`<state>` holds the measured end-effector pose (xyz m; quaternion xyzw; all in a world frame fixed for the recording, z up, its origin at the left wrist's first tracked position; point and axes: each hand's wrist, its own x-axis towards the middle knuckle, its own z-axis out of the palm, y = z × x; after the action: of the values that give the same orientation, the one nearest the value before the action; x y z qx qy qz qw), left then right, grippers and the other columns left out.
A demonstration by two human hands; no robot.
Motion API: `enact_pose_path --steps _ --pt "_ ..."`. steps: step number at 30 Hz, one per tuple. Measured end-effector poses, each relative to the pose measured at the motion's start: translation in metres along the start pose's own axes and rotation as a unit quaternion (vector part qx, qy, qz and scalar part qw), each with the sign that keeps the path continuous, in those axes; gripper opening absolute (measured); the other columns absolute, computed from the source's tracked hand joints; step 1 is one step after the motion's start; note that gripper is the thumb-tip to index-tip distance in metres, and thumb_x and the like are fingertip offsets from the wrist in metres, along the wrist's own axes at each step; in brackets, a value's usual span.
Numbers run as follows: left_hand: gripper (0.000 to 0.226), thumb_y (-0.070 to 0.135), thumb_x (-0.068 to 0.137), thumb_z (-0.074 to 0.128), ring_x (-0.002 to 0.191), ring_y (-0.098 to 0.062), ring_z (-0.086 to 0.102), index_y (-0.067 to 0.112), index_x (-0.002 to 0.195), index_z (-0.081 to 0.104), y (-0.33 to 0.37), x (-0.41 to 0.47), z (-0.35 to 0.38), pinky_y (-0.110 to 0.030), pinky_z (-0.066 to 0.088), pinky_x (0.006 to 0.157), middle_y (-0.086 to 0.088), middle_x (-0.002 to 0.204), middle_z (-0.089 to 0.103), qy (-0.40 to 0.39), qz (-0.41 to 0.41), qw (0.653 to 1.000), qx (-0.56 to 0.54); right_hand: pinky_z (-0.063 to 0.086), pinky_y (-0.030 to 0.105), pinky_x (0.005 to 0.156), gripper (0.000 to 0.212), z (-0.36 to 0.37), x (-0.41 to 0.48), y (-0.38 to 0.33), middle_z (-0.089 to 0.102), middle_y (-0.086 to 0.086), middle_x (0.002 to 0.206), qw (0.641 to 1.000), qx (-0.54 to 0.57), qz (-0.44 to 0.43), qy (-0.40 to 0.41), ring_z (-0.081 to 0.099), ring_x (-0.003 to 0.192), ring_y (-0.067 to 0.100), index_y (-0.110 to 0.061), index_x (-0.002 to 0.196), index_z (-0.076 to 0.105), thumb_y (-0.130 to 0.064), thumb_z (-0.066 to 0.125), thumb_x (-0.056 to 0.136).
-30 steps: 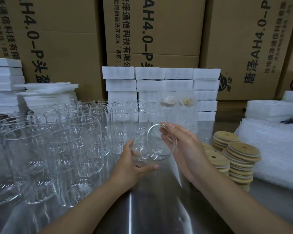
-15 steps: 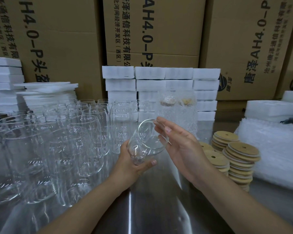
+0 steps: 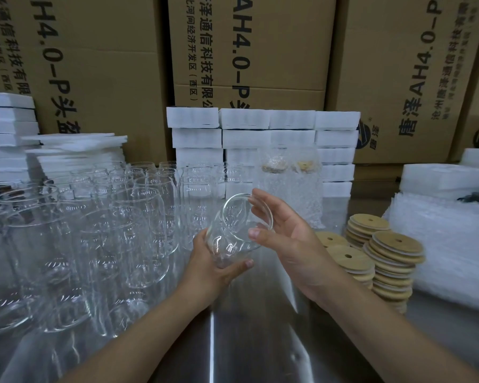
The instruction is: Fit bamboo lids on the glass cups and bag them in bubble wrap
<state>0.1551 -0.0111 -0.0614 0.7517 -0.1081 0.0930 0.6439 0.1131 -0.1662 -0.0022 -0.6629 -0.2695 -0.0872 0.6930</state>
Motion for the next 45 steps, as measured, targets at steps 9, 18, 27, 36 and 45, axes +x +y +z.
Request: enact_pose_path --steps 9,18,27,36,45 --pt "0.11 0.033 0.058 0.09 0.09 -0.019 0.07 0.02 0.144 0.023 0.009 -0.007 -0.003 -0.017 0.053 0.067 -0.011 0.122 0.06 -0.013 0.018 0.996 0.084 0.043 0.02 0.096 0.053 0.005 -0.002 0.006 0.06 -0.028 0.115 0.997 -0.069 -0.018 0.026 0.048 0.119 -0.01 -0.059 0.106 0.057 -0.041 0.08 0.061" --pt "0.099 0.066 0.037 0.081 0.106 -0.01 0.062 0.04 0.126 0.046 0.012 -0.01 -0.002 -0.036 0.051 0.096 0.002 0.12 0.06 -0.017 0.051 0.996 0.069 0.041 0.037 0.103 0.059 0.002 0.002 0.001 0.065 -0.013 0.118 0.995 0.0 -0.003 0.097 0.058 0.112 0.006 -0.039 0.114 0.062 -0.071 0.044 0.069" --pt "0.069 0.06 0.049 0.075 0.082 -0.006 0.07 0.032 0.109 0.059 0.024 -0.018 0.005 -0.018 0.049 0.061 0.0 0.102 0.067 -0.066 -0.021 0.996 -0.051 0.041 0.026 0.087 0.047 0.006 -0.001 0.0 0.061 -0.017 0.117 0.992 -0.058 0.018 0.109 0.058 0.101 0.001 -0.04 0.116 0.055 -0.058 0.034 0.079" --pt "0.081 0.069 0.052 0.071 0.077 -0.03 0.073 0.019 0.115 0.056 0.037 -0.016 0.006 -0.04 0.06 0.066 -0.017 0.087 0.074 -0.101 -0.132 0.957 -0.236 0.038 0.027 0.106 0.044 0.013 -0.008 0.0 0.057 -0.011 0.125 0.994 -0.087 0.023 0.067 0.051 0.115 -0.005 -0.031 0.114 0.061 -0.053 0.042 0.081" --pt "0.093 0.073 0.051 0.051 0.07 -0.027 0.069 0.006 0.115 0.049 0.039 -0.015 0.005 -0.037 0.055 0.068 -0.019 0.083 0.07 -0.103 -0.198 0.926 -0.305 0.045 0.008 0.082 0.036 0.013 -0.008 0.001 0.058 -0.008 0.124 0.997 -0.067 0.001 0.044 0.053 0.109 -0.011 -0.028 0.11 0.061 -0.045 0.047 0.082"
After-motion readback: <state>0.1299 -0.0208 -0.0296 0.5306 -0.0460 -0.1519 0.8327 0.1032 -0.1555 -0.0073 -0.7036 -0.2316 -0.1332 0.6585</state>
